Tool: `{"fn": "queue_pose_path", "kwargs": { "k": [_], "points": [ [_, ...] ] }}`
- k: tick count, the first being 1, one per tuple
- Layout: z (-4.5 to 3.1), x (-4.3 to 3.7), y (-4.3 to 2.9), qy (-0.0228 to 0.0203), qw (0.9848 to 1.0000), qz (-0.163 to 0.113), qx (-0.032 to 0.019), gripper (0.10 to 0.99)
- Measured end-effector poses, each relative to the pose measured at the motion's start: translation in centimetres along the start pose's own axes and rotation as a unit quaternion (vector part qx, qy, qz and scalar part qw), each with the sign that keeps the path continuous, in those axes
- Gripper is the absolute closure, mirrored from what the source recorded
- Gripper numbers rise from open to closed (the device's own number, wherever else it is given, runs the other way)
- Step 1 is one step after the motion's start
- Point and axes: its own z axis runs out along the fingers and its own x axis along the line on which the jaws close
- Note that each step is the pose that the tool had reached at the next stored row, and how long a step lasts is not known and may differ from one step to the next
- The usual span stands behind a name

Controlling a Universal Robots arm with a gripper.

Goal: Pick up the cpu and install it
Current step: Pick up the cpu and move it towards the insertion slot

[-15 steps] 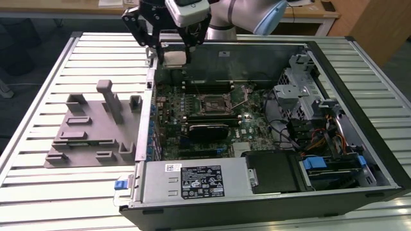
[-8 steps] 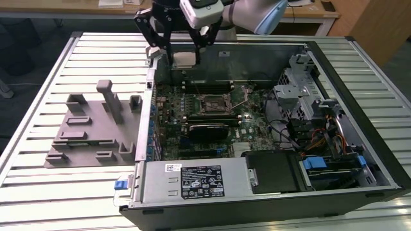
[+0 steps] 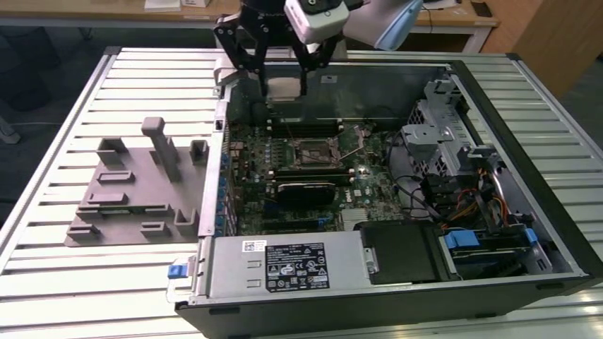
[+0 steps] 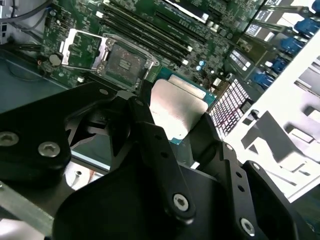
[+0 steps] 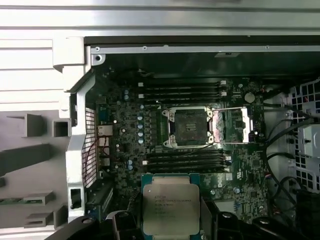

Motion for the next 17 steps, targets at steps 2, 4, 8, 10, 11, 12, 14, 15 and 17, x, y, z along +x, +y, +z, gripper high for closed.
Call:
{"fn": "queue_pose_path", "kwargs": {
  "k": [2, 4, 8, 10, 11, 12, 14, 15, 17],
  "points": [
    [0.06, -0.39, 0.02, 0.0000, 1.0000, 0.000, 0.0000, 0.541],
    [0.12, -0.75, 0.03, 0.0000, 1.0000, 0.000, 0.0000, 0.541],
    [0.23, -1.40, 0.06, 0.0000, 1.0000, 0.000, 0.0000, 0.541],
    [0.29, -1.72, 0.08, 0.0000, 1.0000, 0.000, 0.0000, 0.541],
    [0.32, -1.89, 0.09, 0.0000, 1.0000, 0.000, 0.0000, 0.541],
    [0.35, -2.06, 0.09, 0.0000, 1.0000, 0.000, 0.0000, 0.541],
    [0.42, -2.43, 0.11, 0.0000, 1.0000, 0.000, 0.0000, 0.541],
    [0.45, -2.65, 0.12, 0.0000, 1.0000, 0.000, 0.0000, 0.541],
    [0.52, -3.09, 0.14, 0.0000, 1.0000, 0.000, 0.0000, 0.541]
  ]
}}
